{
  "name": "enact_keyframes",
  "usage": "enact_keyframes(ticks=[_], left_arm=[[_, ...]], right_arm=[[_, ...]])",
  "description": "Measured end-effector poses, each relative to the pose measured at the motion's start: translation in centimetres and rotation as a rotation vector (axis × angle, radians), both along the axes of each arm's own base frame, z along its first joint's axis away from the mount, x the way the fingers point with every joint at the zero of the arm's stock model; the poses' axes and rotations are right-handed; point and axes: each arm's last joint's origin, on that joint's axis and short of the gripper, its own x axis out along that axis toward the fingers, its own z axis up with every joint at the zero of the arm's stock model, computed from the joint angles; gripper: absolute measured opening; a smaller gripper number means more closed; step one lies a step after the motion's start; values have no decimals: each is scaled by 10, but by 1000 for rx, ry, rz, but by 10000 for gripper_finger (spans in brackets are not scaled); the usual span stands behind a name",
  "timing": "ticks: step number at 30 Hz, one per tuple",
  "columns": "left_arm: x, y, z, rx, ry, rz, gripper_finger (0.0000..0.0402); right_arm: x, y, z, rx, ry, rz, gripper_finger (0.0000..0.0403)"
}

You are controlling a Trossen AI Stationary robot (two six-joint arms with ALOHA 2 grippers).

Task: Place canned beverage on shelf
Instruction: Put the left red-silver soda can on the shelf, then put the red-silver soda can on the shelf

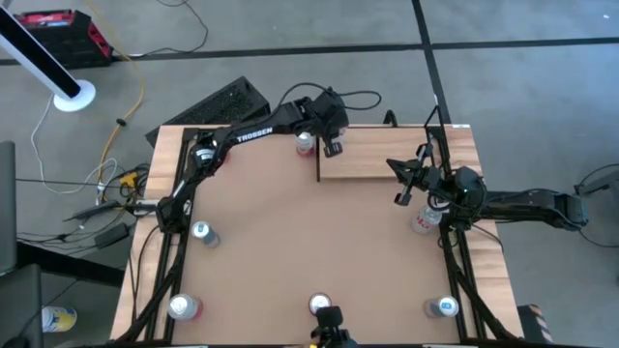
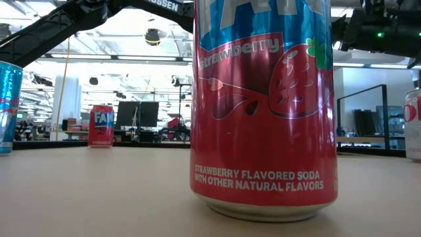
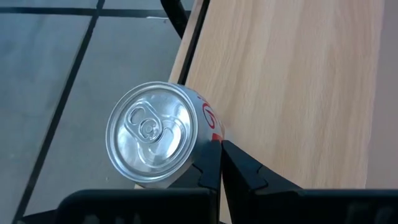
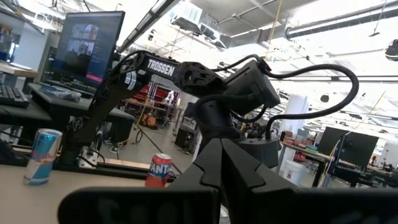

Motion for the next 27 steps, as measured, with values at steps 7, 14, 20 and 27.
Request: enact_keyframes(ticks=[7, 14, 20, 27], left_arm=[[-2, 5, 0, 0, -3, 10, 0], [3, 0, 5, -7, -52, -32, 0], [-12, -37, 48, -35, -57, -123, 0], [-50, -118, 77, -41, -6, -275, 0]], right_arm=[[0, 0, 0, 0, 0, 0, 29], [0, 0, 0, 0, 0, 0, 29], [0, 1, 0, 15, -7, 31, 29], [8, 8, 8, 134, 43, 160, 29]])
